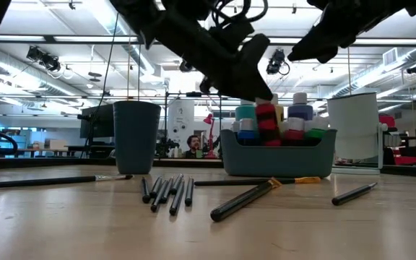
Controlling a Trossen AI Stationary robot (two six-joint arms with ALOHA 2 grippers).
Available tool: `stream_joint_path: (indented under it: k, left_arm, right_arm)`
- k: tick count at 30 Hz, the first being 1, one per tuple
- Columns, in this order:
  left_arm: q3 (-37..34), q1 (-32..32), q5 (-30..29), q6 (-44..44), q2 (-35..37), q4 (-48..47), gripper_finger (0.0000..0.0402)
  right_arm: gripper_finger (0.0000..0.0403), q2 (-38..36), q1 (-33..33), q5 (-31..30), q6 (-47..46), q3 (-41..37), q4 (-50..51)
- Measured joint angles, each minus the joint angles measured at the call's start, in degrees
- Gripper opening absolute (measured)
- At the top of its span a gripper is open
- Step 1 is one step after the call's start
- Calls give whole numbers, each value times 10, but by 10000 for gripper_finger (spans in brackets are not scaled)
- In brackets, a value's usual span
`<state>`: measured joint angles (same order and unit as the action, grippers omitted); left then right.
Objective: Pick & Place Paint Supplies
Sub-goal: Put the small red paint bottle into the blue bin, then put the silver paintbrush into the blue cup
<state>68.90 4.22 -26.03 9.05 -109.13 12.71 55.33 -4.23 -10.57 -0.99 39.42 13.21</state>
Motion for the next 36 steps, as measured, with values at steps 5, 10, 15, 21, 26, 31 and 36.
stream_joint_path:
  k: [5,10,15,21,26,31,36]
  left_arm:
    - [-1,-10,-6,9,0,-33,130]
    - [-1,-25,20,15,0,-49,141]
    - [-1,-32,50,-8,0,-45,146]
    - [-1,-32,62,-27,0,-42,154]
    - [-1,-32,61,-31,1,-41,174]
    - [-1,-30,62,-34,1,-41,191]
    - [-1,-10,62,-35,28,-45,192]
  right_arm:
    - [162,0,0,0,0,0,1]
    - [162,0,0,0,0,0,1]
    - [162,0,0,0,1,0,1]
    - [162,0,0,0,1,0,1]
    - [162,0,0,1,1,0,1]
    - [162,0,0,1,1,0,1]
    - [162,0,0,1,2,0,1]
